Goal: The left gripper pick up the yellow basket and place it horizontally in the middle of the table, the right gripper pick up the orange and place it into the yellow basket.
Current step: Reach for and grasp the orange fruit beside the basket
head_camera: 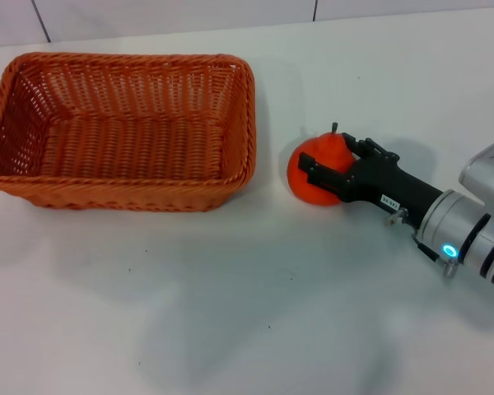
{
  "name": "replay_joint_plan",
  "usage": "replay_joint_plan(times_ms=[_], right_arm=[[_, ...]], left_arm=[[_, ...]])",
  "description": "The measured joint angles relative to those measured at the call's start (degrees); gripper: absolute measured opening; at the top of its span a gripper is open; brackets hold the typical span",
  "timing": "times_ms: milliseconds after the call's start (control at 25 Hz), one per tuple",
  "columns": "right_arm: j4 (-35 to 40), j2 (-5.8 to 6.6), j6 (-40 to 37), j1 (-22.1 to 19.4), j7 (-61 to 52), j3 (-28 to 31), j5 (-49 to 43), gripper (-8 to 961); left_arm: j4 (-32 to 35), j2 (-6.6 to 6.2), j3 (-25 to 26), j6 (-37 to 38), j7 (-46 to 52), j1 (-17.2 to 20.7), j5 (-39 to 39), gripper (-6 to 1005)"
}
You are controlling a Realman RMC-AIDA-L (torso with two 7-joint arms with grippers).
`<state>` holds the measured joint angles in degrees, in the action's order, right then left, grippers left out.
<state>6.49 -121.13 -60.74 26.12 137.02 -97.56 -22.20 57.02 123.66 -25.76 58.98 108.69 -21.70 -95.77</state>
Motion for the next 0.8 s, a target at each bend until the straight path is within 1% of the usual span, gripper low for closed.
replay_joint_plan(times_ms=[200,640,760,800], right_arm=[[0.01,0.02,0.30,-0.02,-0.18,-0.01,-0.04,890],[0.01,0.11,-0.23,-0.30,-1.04,-0.32,-0.11,714],[0.20,0.14,-0.53,-0.40,-1.18,-0.03,0.13,509],[0.44,0.23,-0.91,-0.49,-1.19,0.20,0.22,496]], left_arm=[[0.08,0.00,0.01,0.35,-0.02,-0.06,0.03,642],[0.47,0.00,0.01,0.38,-0.20,0.01,0.06,642],[0.46,0.00,0.01,0.17,-0.75,0.00,0.06,642],[0.46,-0.01,0.12,0.09,-0.98,-0.01,0.06,642]])
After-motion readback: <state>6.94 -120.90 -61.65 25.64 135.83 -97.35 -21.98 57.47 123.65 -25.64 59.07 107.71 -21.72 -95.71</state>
